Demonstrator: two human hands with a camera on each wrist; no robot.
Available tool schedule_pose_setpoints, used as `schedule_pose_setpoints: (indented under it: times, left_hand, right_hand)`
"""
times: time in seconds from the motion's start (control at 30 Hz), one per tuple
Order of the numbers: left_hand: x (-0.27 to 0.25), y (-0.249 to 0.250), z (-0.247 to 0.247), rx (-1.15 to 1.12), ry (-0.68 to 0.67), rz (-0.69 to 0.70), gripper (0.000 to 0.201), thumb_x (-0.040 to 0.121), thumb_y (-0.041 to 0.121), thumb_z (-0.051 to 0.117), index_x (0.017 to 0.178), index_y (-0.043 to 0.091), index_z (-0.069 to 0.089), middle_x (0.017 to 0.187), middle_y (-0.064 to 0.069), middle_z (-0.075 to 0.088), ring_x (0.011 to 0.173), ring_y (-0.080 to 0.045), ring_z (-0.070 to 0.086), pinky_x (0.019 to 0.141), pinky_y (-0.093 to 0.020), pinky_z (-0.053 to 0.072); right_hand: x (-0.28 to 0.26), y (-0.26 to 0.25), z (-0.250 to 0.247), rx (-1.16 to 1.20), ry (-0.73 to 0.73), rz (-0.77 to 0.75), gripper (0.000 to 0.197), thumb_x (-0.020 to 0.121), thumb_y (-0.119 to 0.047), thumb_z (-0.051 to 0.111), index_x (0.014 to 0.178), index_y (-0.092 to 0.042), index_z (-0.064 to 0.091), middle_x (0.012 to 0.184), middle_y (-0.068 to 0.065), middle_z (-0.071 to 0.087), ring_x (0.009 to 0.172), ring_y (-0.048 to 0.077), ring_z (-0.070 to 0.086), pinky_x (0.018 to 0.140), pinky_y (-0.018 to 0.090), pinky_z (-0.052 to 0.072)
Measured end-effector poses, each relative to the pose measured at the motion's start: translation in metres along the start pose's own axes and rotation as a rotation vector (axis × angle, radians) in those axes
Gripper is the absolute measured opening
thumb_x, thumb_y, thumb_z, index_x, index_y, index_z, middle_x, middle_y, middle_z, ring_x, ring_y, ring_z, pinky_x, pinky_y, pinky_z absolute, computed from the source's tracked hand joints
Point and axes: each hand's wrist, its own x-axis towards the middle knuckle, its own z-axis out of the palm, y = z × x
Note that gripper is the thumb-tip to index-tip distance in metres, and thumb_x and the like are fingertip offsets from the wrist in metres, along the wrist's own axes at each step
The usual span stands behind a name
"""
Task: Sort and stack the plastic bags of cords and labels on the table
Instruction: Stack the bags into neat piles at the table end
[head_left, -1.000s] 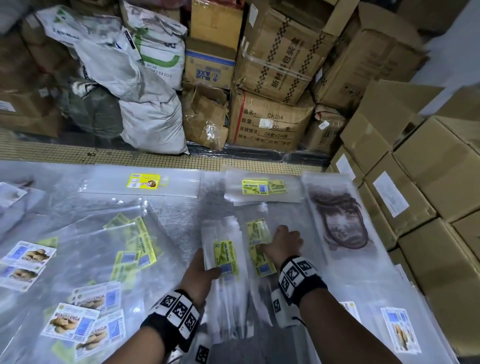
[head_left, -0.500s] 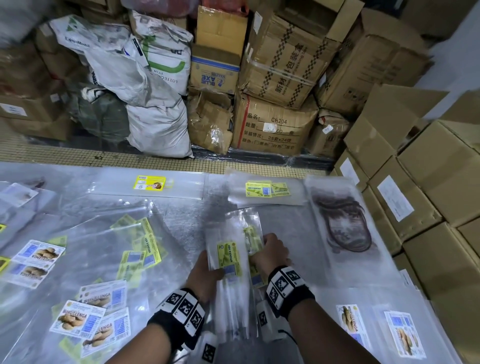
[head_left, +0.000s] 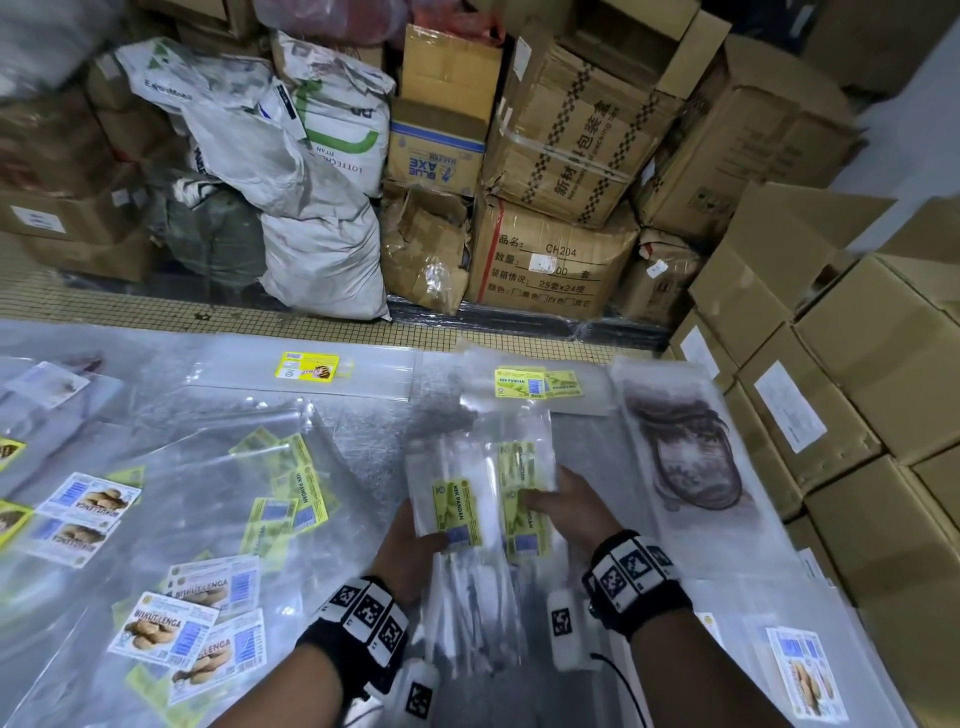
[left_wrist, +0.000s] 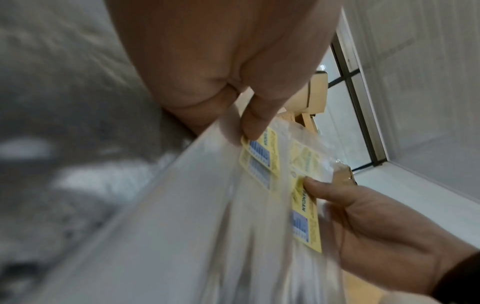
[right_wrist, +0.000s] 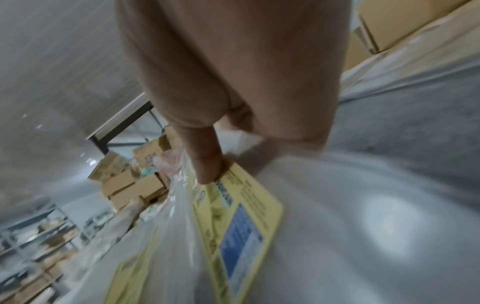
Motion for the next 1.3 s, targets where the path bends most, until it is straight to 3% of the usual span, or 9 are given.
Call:
schedule_pose_setpoints:
  times: [0.13, 0.4, 0.57, 0.73, 0.83, 0.97, 1.07, 1.17, 1.3]
  left_hand:
    - [0.000, 0.014, 0.001, -0.059, -0.042, 0.015, 0.066, 0.079, -0.013, 0.062, 0.126, 0.033, 0.055, 0.116, -0.015, 0.069, 0.106, -0.042, 0.064, 0.091, -0.063, 0.050]
    - [0.007, 0.036, -0.016, 0.053, 0.276, 0.232, 0.037, 0.096, -0.001, 0.048, 0.125, 0.022, 0.051, 0.116, -0.011, 0.066, 0.083, -0.016, 0.071, 0.069, -0.033, 0.060]
    - [-0.002, 0.044, -0.009, 0.142, 0.201, 0.228, 0.039, 0.095, 0.014, 0.049, 0.133, 0.025, 0.051, 0.130, 0.001, 0.060, 0.119, -0.018, 0.055, 0.101, -0.039, 0.045]
    - [-0.009, 0.053, -0.003, -0.048, 0.163, 0.116, 0.063, 0.097, 0.045, 0.053, 0.152, 0.028, 0.027, 0.152, 0.013, 0.029, 0.142, -0.013, 0.030, 0.119, -0.040, 0.023]
    - [-0.013, 0.055, 0.003, 0.006, 0.080, 0.141, 0.035, 0.099, 0.021, 0.054, 0.132, 0.028, 0.047, 0.139, 0.005, 0.051, 0.129, -0.018, 0.050, 0.103, -0.035, 0.043]
    - [-0.014, 0.059, -0.005, 0.190, 0.158, 0.222, 0.041, 0.087, -0.012, 0.049, 0.092, 0.029, 0.050, 0.089, -0.004, 0.067, 0.075, -0.013, 0.066, 0.061, -0.023, 0.054]
    - [-0.018, 0.063, -0.007, 0.286, 0.167, 0.273, 0.040, 0.090, -0.011, 0.047, 0.092, 0.029, 0.048, 0.079, -0.004, 0.062, 0.063, -0.010, 0.060, 0.055, -0.022, 0.050]
    - [-0.018, 0.067, -0.006, 0.428, 0.145, 0.404, 0.029, 0.091, -0.007, 0.050, 0.099, 0.021, 0.047, 0.079, 0.005, 0.056, 0.072, -0.011, 0.057, 0.060, -0.017, 0.045]
    - [-0.020, 0.085, 0.001, 0.504, 0.174, 0.616, 0.023, 0.093, -0.005, 0.049, 0.101, 0.017, 0.052, 0.088, 0.007, 0.059, 0.077, 0.004, 0.055, 0.069, -0.010, 0.043]
  right_hand:
    - [-0.007, -0.012, -0.016, 0.168, 0.044, -0.115, 0.035, 0.093, -0.010, 0.066, 0.126, -0.019, 0.058, 0.118, 0.001, 0.071, 0.104, 0.020, 0.069, 0.093, 0.040, 0.055]
    - [-0.009, -0.037, -0.001, 0.502, -0.079, -0.122, 0.030, 0.096, 0.001, 0.054, 0.122, -0.013, 0.058, 0.107, 0.011, 0.075, 0.097, 0.029, 0.072, 0.084, 0.046, 0.058]
    - [-0.017, -0.052, 0.029, 0.285, -0.177, -0.113, 0.031, 0.093, 0.001, 0.060, 0.122, -0.008, 0.061, 0.102, 0.008, 0.076, 0.091, 0.025, 0.073, 0.085, 0.046, 0.059]
    - [-0.007, -0.060, 0.054, -0.097, -0.109, -0.200, 0.045, 0.088, -0.034, 0.065, 0.127, -0.019, 0.049, 0.115, 0.010, 0.066, 0.099, 0.026, 0.068, 0.084, 0.043, 0.059]
    - [-0.007, -0.051, 0.077, -0.071, -0.087, -0.200, 0.041, 0.089, -0.039, 0.061, 0.122, -0.029, 0.041, 0.120, 0.011, 0.060, 0.101, 0.025, 0.066, 0.084, 0.046, 0.059]
    - [-0.010, -0.039, 0.081, 0.225, -0.137, -0.091, 0.043, 0.095, -0.020, 0.059, 0.131, -0.029, 0.036, 0.122, 0.004, 0.062, 0.104, 0.022, 0.067, 0.090, 0.045, 0.057]
    - [-0.008, -0.039, 0.078, 0.150, -0.143, -0.121, 0.022, 0.094, -0.006, 0.056, 0.111, -0.021, 0.054, 0.105, 0.006, 0.068, 0.089, 0.019, 0.067, 0.075, 0.035, 0.055]
    - [-0.010, -0.044, 0.077, 0.092, -0.068, -0.228, 0.025, 0.097, 0.004, 0.050, 0.106, -0.018, 0.059, 0.106, 0.010, 0.069, 0.098, 0.024, 0.067, 0.087, 0.042, 0.055]
    - [-0.016, -0.064, 0.072, 0.124, 0.036, -0.367, 0.028, 0.100, 0.002, 0.045, 0.111, -0.022, 0.055, 0.098, -0.004, 0.065, 0.086, 0.000, 0.062, 0.083, 0.026, 0.051]
